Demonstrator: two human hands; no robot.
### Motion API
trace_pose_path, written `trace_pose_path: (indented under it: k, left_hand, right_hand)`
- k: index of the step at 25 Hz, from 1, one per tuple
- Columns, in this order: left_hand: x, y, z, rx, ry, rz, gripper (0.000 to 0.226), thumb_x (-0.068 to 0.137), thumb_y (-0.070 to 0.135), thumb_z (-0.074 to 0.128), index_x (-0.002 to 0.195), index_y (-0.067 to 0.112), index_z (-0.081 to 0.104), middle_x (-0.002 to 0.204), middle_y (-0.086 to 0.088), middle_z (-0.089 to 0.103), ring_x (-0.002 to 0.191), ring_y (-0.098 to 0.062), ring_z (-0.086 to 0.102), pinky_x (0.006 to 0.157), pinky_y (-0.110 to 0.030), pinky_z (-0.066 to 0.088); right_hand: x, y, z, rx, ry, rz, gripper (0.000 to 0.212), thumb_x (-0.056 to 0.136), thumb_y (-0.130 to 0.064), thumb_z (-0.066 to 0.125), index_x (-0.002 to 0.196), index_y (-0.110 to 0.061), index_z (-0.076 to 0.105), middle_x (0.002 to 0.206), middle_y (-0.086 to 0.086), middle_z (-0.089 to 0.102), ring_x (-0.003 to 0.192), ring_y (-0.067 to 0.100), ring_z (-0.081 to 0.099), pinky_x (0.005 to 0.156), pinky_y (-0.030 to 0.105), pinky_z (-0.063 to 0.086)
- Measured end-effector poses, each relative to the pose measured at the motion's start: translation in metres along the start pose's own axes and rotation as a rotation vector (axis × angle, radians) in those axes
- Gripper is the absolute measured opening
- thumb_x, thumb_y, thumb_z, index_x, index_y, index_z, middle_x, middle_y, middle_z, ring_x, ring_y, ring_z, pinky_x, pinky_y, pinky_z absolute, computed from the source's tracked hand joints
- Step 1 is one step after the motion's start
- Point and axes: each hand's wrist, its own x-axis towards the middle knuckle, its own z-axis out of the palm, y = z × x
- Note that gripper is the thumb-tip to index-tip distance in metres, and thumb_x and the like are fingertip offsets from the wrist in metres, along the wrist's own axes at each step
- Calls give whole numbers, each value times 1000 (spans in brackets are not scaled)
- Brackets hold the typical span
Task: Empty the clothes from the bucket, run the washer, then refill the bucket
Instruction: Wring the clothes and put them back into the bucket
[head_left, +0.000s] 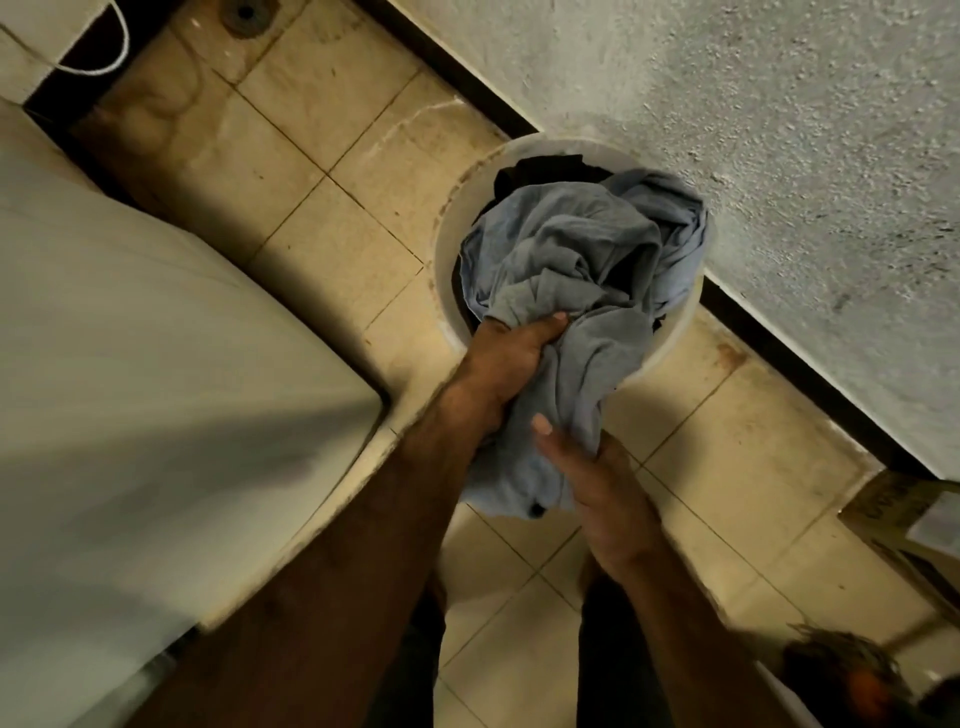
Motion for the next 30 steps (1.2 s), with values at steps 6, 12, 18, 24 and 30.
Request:
trace_pose_path:
  k: [6,12,18,24,30]
  left_hand:
    - [-26,-14,-16,-415,-149,-268,62,100,56,40,148,18,43,150,-7,51,136,-20,51,116,-36,39]
    - [-47,-24,-15,14,-183,-87,33,93,15,65,126,15,63,119,1,73,112,-14,69,92,-27,57]
    - [-10,9,2,-11,30,-18,37,90,26,72,126,15,66,116,3,72,104,-10,69,84,-22,58]
    - [-1,10,8,7,24,-13,44,96,31,64,135,11,60,133,-6,65,124,-22,61,107,-36,49]
    - [-40,-13,-20,-40,-239,-273,56,79,72,57,113,28,63,108,5,75,103,-11,71,90,-27,56]
  right_hand:
    - [31,-53,-4,115,167,-131,48,89,-18,76,134,-11,60,130,7,70,119,25,68,101,41,57]
    - [82,-60,-7,-1,318,-53,86,72,-61,82,144,-23,55,138,2,64,124,26,64,107,48,51]
    - [33,-5,-3,181,130,127,102,67,-85,68,149,-30,48,149,3,56,138,28,53,114,54,40]
    - [8,-23,7,-28,212,-53,53,75,-35,87,122,-17,69,119,4,75,113,22,71,97,46,58]
    - [54,-72,3,3,344,-156,60,84,-21,82,139,-13,58,134,5,67,122,20,65,95,29,59]
